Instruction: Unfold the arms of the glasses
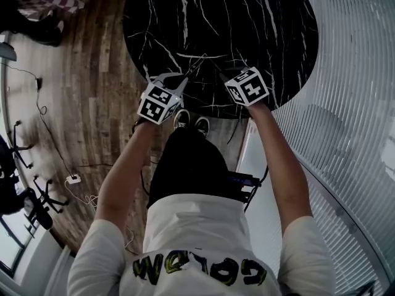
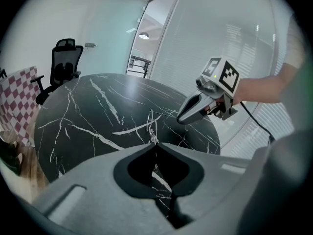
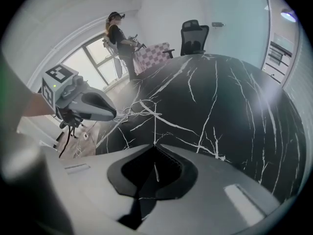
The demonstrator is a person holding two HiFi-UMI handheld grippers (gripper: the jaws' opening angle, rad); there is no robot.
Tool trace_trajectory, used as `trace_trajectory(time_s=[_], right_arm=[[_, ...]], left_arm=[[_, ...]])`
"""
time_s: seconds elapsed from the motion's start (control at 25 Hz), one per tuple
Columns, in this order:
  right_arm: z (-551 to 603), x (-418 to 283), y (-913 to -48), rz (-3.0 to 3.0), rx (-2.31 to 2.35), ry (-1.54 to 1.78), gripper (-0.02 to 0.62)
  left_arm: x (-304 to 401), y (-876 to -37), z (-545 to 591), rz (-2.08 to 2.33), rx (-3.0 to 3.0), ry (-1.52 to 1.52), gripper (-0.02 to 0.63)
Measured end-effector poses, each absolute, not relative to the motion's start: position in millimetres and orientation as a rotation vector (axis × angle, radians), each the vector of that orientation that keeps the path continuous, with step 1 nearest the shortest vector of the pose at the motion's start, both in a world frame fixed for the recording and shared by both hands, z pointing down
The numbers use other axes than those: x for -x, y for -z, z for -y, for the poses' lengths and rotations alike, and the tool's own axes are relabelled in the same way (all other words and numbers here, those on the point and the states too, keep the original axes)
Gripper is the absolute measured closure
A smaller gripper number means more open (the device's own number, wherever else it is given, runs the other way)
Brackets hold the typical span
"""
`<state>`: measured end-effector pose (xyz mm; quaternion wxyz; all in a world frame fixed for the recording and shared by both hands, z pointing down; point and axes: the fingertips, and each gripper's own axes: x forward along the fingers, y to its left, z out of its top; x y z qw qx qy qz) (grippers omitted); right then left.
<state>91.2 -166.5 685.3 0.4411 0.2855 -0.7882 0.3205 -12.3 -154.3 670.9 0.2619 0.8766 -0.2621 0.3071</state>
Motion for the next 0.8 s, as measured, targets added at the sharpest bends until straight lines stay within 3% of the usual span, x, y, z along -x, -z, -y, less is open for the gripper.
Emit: trace_trajectory(time_s=[0.8], right_arm=[[173, -100, -682, 1.941, -0.583, -0.345, 0.591]], left_arm=[[8, -671, 142, 0.646, -2.336, -0.816, 0.598]])
